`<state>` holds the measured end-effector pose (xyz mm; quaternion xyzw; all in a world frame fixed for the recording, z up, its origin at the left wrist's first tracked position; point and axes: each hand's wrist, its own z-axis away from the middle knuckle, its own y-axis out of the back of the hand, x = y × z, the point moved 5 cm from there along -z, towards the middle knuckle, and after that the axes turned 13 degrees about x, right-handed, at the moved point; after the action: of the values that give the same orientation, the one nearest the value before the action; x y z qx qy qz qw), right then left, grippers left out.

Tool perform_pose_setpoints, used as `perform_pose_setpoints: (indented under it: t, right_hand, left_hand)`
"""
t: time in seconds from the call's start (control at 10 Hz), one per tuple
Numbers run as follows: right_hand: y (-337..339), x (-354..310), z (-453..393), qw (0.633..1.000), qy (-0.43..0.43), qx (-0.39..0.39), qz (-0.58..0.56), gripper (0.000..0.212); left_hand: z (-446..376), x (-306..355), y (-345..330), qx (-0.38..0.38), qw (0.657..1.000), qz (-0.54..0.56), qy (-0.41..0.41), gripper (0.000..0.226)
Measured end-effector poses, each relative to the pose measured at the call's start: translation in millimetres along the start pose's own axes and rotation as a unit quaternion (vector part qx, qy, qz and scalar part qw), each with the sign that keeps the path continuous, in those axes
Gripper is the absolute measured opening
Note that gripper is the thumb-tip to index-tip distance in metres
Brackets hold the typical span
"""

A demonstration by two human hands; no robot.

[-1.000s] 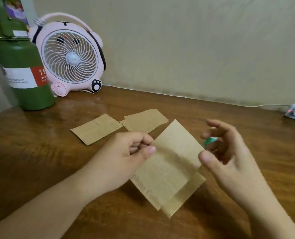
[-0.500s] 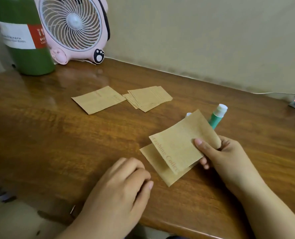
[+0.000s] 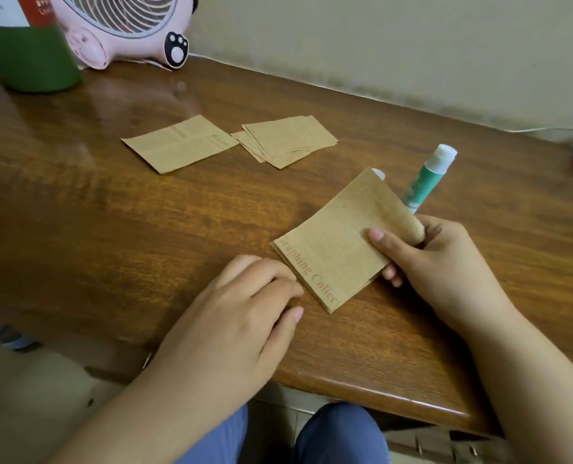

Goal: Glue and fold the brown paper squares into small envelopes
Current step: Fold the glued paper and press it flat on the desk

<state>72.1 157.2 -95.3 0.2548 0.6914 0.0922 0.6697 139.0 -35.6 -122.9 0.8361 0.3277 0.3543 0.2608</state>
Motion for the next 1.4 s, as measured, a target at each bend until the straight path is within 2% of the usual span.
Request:
perform_pose_setpoints:
  t: [0.5, 0.6, 1.0, 1.4]
  right_hand:
    - [-1.6, 0.8, -0.8, 1.000, 0.010, -0.005, 0.013, 0.017]
    - [-1.9, 1.5, -1.6, 1.000, 0.010, -0.006, 0.017, 0.017]
    - [-2.5, 3.0, -3.0, 0.999, 0.015, -0.007, 0.032, 0.018]
    - [-1.5, 3.3, -2.7, 1.000, 0.015, -0.005, 0.024, 0.016]
  left_hand:
    - [-0.8, 2.7, -0.6, -0.011, 1.000, -0.023, -0.012, 0.036]
    - [-1.1, 4.1, -2.6, 0.010, 0.999, -0.034, -0.030, 0.036]
    - [1.4, 4.3, -3.5, -0.041, 0.998, -0.045, -0.034, 0.041]
    - [0.6, 4.7, -3.7, -0.029, 0.998, -0.051, -0.033, 0.042]
